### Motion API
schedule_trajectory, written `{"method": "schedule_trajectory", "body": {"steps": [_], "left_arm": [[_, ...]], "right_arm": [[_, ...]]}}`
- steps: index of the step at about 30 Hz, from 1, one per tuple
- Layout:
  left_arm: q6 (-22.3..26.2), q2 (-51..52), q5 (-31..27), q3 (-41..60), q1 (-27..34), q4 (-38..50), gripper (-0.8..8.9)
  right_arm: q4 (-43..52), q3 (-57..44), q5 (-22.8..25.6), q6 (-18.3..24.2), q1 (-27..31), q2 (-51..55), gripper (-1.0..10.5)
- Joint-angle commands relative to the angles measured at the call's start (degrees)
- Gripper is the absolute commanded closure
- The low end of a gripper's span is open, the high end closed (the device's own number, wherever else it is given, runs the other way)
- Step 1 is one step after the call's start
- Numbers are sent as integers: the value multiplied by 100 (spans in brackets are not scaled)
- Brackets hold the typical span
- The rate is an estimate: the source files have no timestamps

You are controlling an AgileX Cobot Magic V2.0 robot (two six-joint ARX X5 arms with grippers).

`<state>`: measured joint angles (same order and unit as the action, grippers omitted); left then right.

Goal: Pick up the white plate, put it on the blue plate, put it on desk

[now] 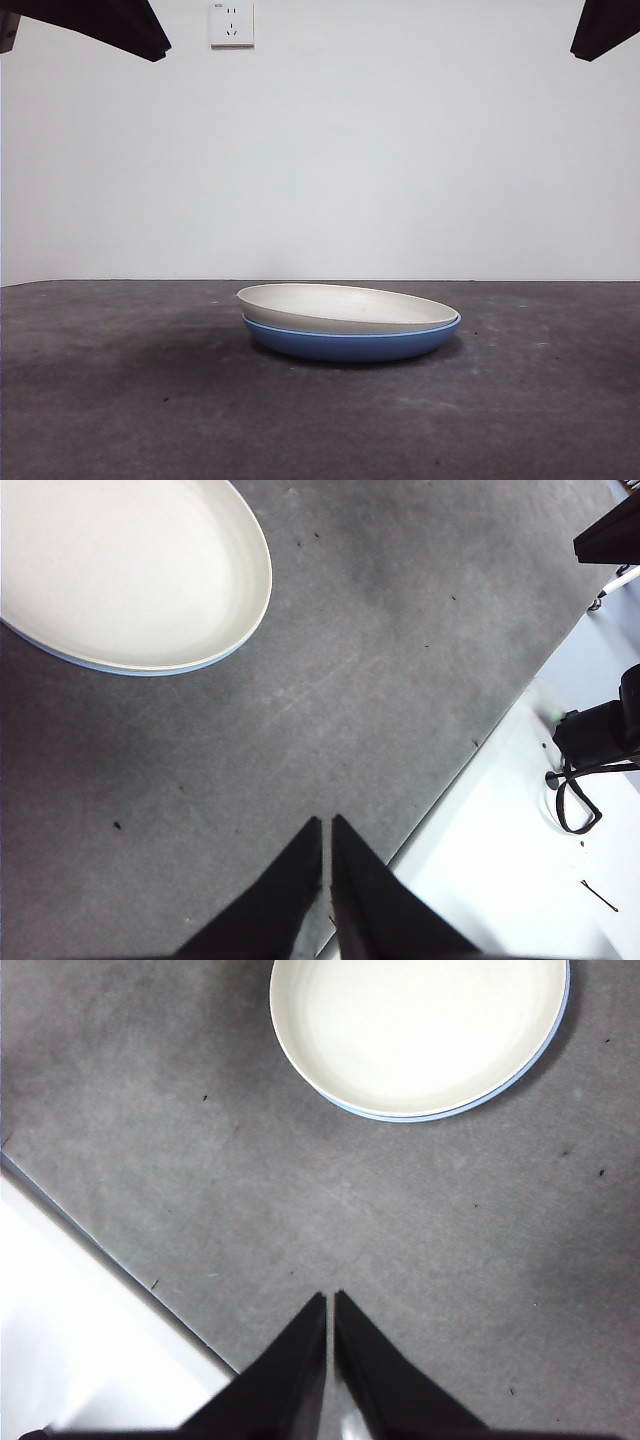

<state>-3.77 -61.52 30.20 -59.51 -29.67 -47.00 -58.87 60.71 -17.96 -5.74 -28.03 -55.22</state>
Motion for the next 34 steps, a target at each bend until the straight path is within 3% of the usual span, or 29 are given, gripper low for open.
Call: {"method": "schedule_trajectory", "body": {"steps": [1,3,5,6,13,17,22,28,34], "left_arm": [[9,-22,26,-66,-42,35,798],[85,81,-17,-66,-2,9,798],[787,330,-442,-44,190,94,797],[894,505,-684,7,334,321,797],[1080,2253,-1281,1379,1908,3427,797],[1086,3156,-2039,2347,2562,4413,797],[1082,4148,-2771,3501,3042,4570,797],[1058,5086,-2833,4743,3294,4533,797],[1038,5619,-2835,5362,3324,4168,797]], "right_arm": [[55,87,-2,63,-33,-48,940],[55,87,-2,63,-33,-48,939],[55,87,-2,63,-33,-48,939],[55,87,-2,63,-33,-48,939],[55,87,-2,63,-35,-46,939],[55,87,-2,63,-33,-46,939],[55,87,-2,61,-33,-46,940],[57,87,-2,63,-33,-46,939],[57,87,-2,63,-33,-46,939]]}}
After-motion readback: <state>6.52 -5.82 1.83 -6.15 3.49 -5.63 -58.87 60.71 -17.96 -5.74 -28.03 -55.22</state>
